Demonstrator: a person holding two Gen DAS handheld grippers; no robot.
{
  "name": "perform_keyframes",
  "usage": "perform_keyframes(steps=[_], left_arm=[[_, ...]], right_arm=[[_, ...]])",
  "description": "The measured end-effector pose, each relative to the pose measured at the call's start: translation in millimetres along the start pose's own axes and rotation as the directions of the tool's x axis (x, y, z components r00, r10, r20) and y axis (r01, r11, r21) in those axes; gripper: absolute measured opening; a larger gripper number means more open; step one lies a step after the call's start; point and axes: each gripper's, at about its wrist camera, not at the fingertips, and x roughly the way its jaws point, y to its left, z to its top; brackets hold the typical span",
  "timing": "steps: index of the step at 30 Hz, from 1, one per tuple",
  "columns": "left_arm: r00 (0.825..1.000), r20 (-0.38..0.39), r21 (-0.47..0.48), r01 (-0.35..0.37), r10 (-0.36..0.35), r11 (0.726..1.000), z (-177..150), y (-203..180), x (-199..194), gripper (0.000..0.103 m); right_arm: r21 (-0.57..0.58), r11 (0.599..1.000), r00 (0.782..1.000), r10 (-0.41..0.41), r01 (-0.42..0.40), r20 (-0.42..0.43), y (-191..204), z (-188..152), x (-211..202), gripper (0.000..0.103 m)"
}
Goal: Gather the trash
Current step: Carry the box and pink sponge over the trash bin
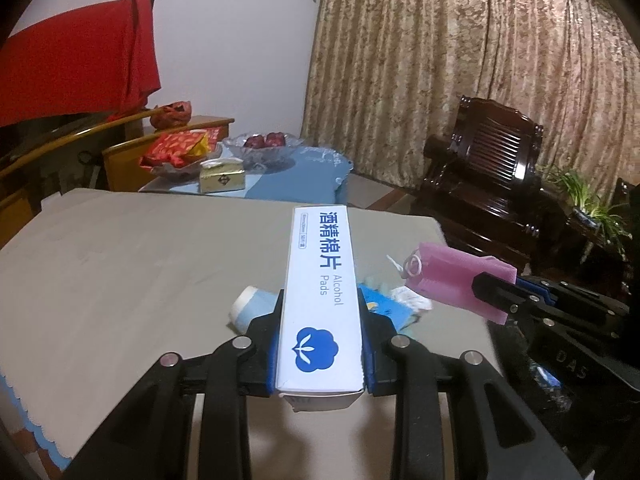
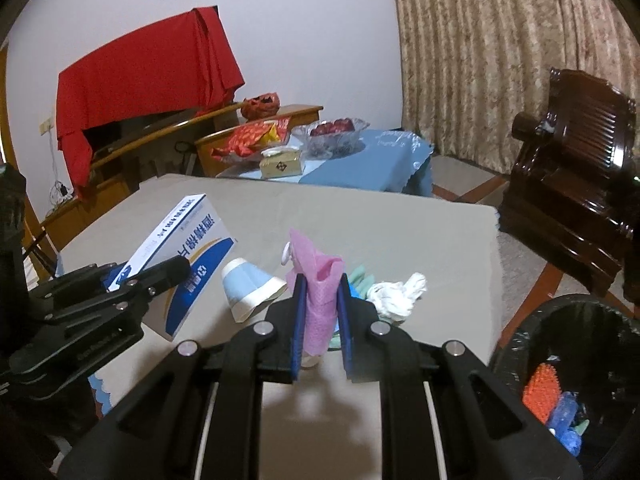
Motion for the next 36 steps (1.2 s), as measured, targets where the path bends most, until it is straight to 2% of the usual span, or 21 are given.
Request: perform_keyframes(steps=[11, 18, 26, 36], left_arm=[[0.998, 0.011, 0.03, 0.069, -0.069, 0.997, 0, -42, -15, 0.03], [0.992, 0.006, 0.071, 0.126, -0.127, 0.99, 1, -75, -18, 0.03], [0.98, -0.006, 0.121, 0.196, -0.197, 0.973, 3, -117, -15, 0.03], [0.956, -0.03, 0.193, 0.291, -0.291, 0.937, -2, -180, -10, 0.03]], right_arm=[[0.046, 0.998, 0.997, -0.054, 0.052, 0.047, -26, -8, -46, 0.014], [0.086, 0.989, 0.989, -0.126, 0.119, 0.078, -57, -16, -79, 0.014], [0.13, 0.972, 0.974, -0.208, 0.195, 0.092, -95, -27, -108, 0.014], [0.185, 0.939, 0.946, -0.311, 0.29, 0.092, -143, -49, -146, 0.014]])
